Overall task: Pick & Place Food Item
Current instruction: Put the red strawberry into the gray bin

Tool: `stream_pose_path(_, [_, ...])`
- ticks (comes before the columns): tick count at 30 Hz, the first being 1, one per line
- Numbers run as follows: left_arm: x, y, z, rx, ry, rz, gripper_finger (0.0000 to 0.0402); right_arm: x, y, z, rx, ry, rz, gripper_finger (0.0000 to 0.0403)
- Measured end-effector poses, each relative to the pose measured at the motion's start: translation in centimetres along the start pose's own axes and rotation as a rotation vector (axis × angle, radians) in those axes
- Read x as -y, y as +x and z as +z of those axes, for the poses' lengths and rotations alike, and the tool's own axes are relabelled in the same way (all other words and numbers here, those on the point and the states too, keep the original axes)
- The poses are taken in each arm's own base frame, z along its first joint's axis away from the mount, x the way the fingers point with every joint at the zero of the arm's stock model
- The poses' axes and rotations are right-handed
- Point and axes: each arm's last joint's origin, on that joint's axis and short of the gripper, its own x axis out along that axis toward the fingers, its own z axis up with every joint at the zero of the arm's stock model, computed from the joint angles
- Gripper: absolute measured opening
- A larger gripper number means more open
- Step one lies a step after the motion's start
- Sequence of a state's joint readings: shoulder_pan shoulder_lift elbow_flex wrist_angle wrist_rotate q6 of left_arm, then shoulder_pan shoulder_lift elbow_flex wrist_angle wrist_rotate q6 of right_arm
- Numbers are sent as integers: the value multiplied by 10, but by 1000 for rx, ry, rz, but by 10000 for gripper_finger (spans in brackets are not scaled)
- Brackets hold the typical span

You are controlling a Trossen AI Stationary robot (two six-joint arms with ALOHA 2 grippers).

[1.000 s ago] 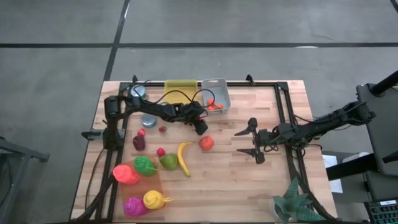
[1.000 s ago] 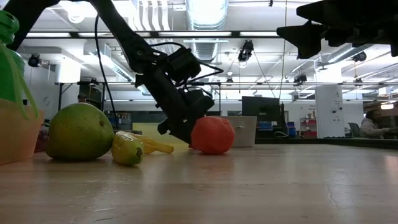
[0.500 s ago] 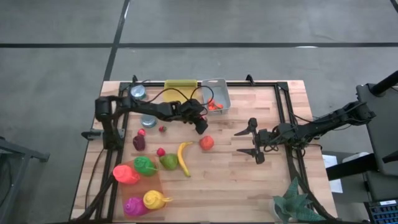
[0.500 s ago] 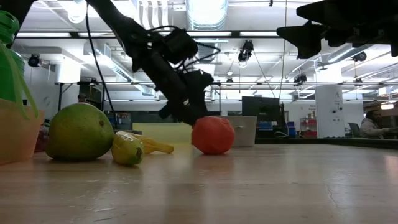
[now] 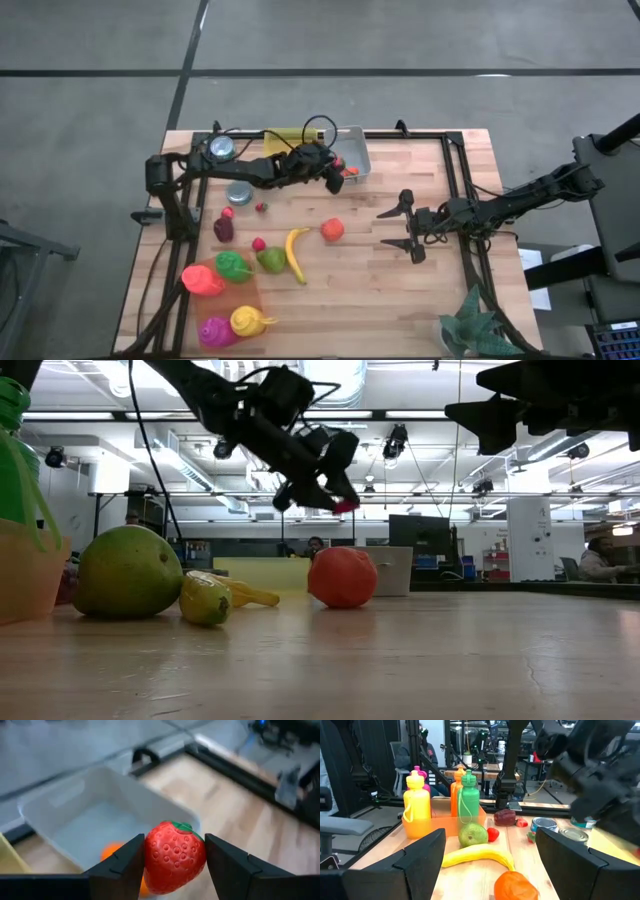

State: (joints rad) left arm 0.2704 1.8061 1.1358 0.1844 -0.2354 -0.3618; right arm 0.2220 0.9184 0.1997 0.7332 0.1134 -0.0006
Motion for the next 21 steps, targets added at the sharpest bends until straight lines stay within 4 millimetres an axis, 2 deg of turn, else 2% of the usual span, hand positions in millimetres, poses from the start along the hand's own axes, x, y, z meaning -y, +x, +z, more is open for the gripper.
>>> stream_pose_path(9, [2,23,31,33,26,46,191,0,0,0,-5,0,0,306])
stream_pose_path(17, [-12,56,38,-58,8,123,191,0,0,-1,-5,0,0,306])
stream_pose_path(21, [-23,73,30,-134,-13,153,191,0,0,-2,-23,-3,0,306])
